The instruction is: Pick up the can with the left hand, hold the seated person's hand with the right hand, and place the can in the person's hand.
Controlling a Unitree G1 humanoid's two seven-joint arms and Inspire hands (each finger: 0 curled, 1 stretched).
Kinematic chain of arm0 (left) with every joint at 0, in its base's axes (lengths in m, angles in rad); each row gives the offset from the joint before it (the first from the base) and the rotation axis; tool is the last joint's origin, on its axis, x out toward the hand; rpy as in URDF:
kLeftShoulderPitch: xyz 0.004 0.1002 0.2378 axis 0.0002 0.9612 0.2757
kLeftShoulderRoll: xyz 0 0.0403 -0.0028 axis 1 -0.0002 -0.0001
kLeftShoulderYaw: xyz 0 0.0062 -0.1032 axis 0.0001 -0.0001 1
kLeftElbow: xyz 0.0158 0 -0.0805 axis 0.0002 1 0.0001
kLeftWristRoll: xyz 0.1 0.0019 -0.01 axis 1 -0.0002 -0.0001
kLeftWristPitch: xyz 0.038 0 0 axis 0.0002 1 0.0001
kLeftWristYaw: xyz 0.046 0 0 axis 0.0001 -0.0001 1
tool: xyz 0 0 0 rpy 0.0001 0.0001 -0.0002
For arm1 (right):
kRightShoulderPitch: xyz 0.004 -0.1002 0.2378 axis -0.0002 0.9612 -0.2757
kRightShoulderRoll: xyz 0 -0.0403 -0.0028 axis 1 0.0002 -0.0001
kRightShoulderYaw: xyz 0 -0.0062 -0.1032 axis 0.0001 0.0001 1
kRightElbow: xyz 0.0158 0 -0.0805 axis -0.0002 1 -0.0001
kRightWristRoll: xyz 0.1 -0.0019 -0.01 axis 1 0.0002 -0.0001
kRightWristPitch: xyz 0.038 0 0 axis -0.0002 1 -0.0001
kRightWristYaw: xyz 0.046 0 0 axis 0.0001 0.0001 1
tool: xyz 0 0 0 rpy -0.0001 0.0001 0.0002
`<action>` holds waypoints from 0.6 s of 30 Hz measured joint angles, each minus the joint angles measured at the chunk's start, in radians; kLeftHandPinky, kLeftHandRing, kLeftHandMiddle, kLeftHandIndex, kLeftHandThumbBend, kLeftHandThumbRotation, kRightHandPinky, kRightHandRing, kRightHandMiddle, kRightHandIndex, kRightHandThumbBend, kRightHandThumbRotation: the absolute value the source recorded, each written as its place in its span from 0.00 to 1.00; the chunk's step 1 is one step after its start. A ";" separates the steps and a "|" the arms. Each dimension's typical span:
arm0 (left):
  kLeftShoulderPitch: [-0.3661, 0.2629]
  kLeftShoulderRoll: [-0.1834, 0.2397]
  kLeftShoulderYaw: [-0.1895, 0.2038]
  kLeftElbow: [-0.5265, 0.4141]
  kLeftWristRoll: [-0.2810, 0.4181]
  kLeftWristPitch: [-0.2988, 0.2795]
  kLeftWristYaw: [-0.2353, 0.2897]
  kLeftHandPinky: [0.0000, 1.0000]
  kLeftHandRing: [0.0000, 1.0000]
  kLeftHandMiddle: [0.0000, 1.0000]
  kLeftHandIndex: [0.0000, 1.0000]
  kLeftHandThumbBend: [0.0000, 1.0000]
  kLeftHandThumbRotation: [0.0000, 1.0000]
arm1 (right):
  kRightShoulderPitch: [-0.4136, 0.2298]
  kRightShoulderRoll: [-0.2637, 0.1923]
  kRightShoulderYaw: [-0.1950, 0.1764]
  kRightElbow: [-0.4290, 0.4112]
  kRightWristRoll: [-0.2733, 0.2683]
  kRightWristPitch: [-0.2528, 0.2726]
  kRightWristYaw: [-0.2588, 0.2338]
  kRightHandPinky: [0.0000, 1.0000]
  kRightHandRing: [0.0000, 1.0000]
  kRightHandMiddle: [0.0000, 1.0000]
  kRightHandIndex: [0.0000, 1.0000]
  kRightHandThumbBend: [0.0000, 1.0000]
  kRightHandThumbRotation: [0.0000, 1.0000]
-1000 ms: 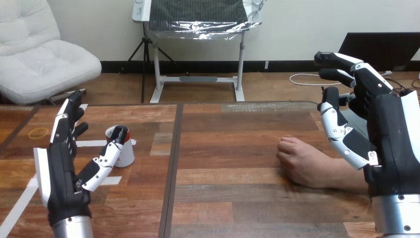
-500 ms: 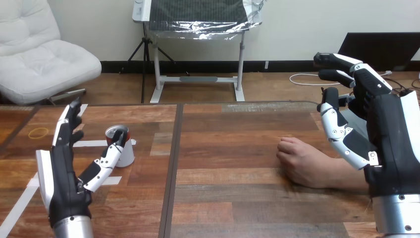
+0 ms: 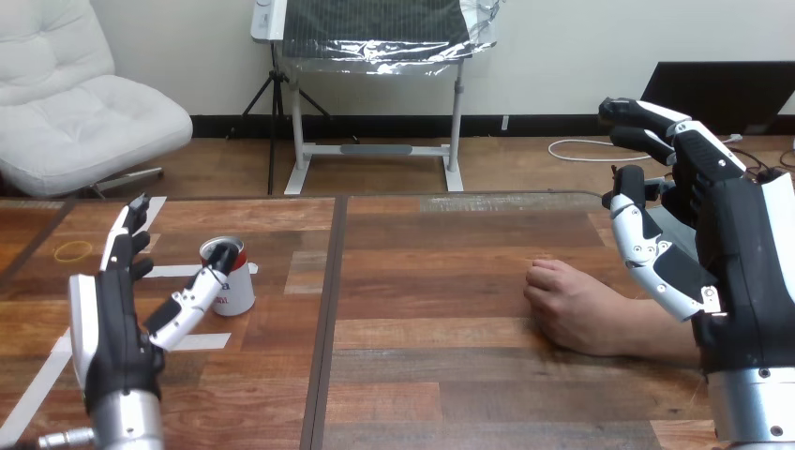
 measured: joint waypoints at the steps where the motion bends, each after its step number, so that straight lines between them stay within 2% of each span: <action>1: -0.009 0.008 0.000 0.007 -0.001 0.011 -0.007 0.80 0.88 0.91 0.90 0.86 0.48 | 0.000 0.000 0.000 0.000 0.000 0.001 0.001 0.53 0.81 0.84 0.74 0.10 0.00; 11: -0.097 0.070 -0.003 0.071 0.000 0.080 -0.062 0.78 0.87 0.92 0.91 0.90 0.50 | 0.000 -0.003 0.000 0.000 0.000 0.023 0.005 0.53 0.81 0.84 0.74 0.10 0.00; 18: -0.163 0.102 -0.009 0.123 0.003 0.122 -0.080 0.78 0.88 0.91 0.91 0.92 0.49 | 0.000 -0.011 -0.001 0.000 -0.003 0.028 0.007 0.53 0.80 0.83 0.74 0.09 0.00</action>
